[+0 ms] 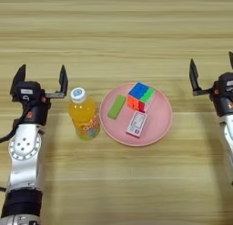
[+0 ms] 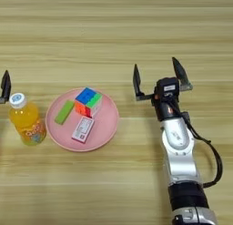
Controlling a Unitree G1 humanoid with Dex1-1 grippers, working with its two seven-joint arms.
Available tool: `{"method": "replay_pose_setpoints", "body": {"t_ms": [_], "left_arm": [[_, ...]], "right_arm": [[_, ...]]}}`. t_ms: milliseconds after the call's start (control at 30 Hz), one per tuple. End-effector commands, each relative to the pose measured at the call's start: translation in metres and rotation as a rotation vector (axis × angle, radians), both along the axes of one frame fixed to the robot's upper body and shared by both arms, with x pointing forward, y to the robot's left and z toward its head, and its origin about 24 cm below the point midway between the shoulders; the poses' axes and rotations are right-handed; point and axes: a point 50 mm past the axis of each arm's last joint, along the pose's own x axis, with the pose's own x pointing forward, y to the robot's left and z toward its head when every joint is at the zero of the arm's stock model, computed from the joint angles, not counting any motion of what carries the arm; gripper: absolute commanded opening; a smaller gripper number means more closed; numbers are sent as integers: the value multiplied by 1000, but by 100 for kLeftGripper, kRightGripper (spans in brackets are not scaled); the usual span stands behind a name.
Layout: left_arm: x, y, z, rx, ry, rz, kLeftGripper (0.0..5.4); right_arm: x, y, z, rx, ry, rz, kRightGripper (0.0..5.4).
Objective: Move the objects on the table
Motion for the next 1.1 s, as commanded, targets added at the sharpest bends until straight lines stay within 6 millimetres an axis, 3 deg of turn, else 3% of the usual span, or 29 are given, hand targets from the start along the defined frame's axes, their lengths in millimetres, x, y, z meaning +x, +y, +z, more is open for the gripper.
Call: {"method": "replay_pose_setpoints", "body": {"t_ms": [33,167,467,767,1100], "left_arm": [[2,1,0,15,-2,-12,540],[3,-1,-1,15,-1,-17,540],[2,-2,-2,17,1,-19,540],[0,-3,-3,18,2,-21,540],[0,-6,-3,12,0,-23,540]], "right_arm": [[-1,22,17,-37,-35,220,539],[-10,40,22,-95,-17,440,539],[-17,64,29,-174,28,708,539],[-22,85,29,-214,82,916,539],[-23,110,16,-319,162,1031,539]]}}
